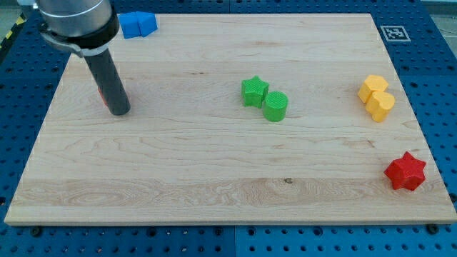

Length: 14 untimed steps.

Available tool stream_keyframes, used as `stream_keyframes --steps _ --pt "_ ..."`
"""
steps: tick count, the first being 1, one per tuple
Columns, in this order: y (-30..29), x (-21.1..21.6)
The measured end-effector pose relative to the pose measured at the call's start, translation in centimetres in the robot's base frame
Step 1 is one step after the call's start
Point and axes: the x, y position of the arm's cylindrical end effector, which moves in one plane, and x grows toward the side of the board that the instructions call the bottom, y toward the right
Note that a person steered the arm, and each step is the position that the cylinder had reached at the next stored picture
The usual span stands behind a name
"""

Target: Move the red star below the red circle

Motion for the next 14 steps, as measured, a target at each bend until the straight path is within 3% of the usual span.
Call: stream_keyframes --steps 1,2,5,7,8,9,11,12,13,14 --pt "0.4 -0.6" --pt "4.1 3.8" --pt "29.3 16.4" --pt "48.5 18.1" --pt "52.6 16.7" --pt "52.1 15.1" --pt "42.2 15.0" --pt "41.3 14.9" --pt "47.5 15.3" --pt "48.0 12.9"
